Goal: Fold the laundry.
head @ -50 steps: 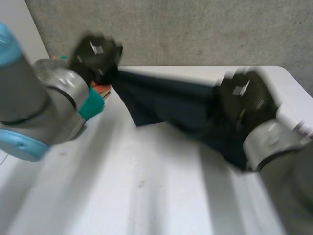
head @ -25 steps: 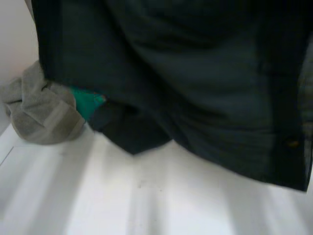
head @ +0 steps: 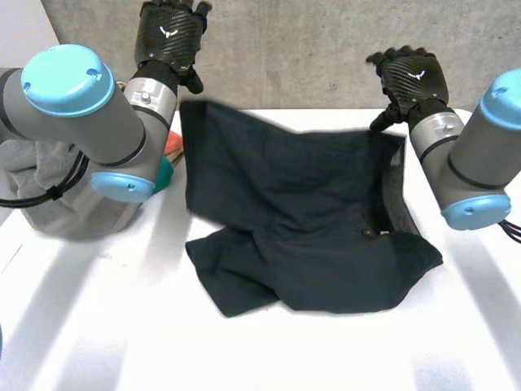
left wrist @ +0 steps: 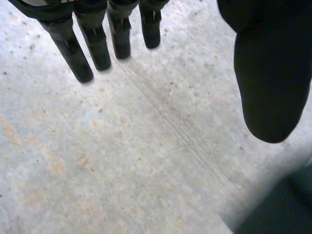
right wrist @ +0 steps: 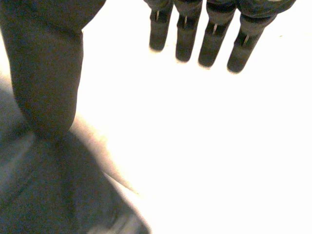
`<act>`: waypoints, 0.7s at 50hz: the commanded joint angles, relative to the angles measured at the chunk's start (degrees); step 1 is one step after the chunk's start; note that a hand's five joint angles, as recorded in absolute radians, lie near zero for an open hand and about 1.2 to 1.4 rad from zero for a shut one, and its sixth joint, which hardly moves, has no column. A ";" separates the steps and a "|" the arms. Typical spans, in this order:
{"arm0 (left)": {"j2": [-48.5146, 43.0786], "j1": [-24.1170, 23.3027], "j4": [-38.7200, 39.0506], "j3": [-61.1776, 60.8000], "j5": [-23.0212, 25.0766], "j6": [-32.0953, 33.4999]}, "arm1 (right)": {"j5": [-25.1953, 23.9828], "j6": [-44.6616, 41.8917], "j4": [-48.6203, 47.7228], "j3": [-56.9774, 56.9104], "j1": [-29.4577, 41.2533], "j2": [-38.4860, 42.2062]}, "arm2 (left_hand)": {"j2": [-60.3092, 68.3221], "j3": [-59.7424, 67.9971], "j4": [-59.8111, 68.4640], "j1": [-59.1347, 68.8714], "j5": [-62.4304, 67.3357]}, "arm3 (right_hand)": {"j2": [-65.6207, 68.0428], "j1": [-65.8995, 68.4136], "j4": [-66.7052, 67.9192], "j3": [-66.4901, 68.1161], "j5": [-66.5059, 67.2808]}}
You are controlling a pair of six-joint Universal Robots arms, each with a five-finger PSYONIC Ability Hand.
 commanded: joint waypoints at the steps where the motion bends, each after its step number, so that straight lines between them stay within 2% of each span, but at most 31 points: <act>1: 1.71 -1.02 0.72 -4.02 -0.39 -0.20 | 6.14 -2.52 0.10 0.97 0.21 -1.66 | -6.37 -6.78 -5.96 -1.90 -6.51 | -7.82 -7.95 -8.78 -8.46 -7.78; 5: 8.82 -2.33 0.11 -11.75 -0.57 -0.20 | 4.39 -6.47 6.59 3.87 -0.49 -7.37 | -5.99 -6.40 -5.59 -1.52 -6.13 | -7.82 -7.95 -8.78 -8.46 -7.78; 9: 15.68 -4.27 -2.88 -22.46 -1.36 -0.37 | -1.49 -11.48 14.42 8.43 -0.58 -11.86 | -3.81 -4.22 -3.40 0.66 -3.95 | -7.82 -7.95 -8.78 -8.46 -7.78; 11: 19.53 -6.28 -5.85 -28.77 -2.23 -0.46 | -6.06 -15.34 19.08 11.77 -1.54 -13.70 | -2.13 -2.54 -1.72 2.34 -2.27 | -7.82 -7.95 -8.78 -8.46 -7.78; 14: 22.80 -8.83 -9.73 -35.03 -2.94 -0.81 | -11.15 -21.82 24.69 16.94 -4.08 -17.21 | 3.42 3.00 3.82 7.88 3.27 | -6.92 -7.06 -7.89 -7.56 -6.89; 18: 26.58 -13.40 -14.74 -45.57 -3.21 -2.74 | -15.20 -32.28 30.49 23.97 -8.82 -20.38 | 18.36 17.95 18.77 22.83 18.22 | 4.16 4.03 3.20 3.52 4.20; 24: 26.15 -15.87 -15.28 -52.80 -2.68 -6.79 | -20.83 -44.61 33.42 33.57 -13.49 -23.55 | 23.62 23.21 24.03 28.09 23.48 | 18.49 18.35 17.52 17.85 18.52; 25: 25.97 -15.87 -15.10 -53.42 -2.68 -7.14 | -23.02 -47.06 33.33 35.93 -14.46 -24.77 | 23.46 23.04 23.86 27.92 23.31 | 21.84 21.71 20.87 21.20 21.87; 28: 23.00 -15.79 -13.87 -53.86 -2.77 -7.58 | -26.89 -49.54 33.33 38.93 -16.83 -25.31 | 20.60 20.19 21.00 25.06 20.45 | 22.04 21.91 21.07 21.40 22.07; 29: 21.77 -15.52 -13.26 -53.78 -2.68 -7.58 | -30.04 -50.50 33.33 40.59 -18.49 -25.40 | 20.26 19.85 20.66 24.72 20.12 | 22.04 21.91 21.07 21.40 22.07; 32: 17.81 -14.82 -10.89 -52.99 -2.85 -7.23 | -33.58 -51.56 33.24 42.27 -20.00 -25.31 | 16.57 16.15 16.97 21.03 16.42 | 21.54 21.41 20.57 20.90 21.57; 35: 15.34 -13.24 -8.08 -52.02 -2.94 -6.88 | -37.62 -51.65 32.19 43.77 -20.97 -25.14 | 16.89 16.48 17.30 21.36 16.75 | 14.98 14.85 14.02 14.34 15.02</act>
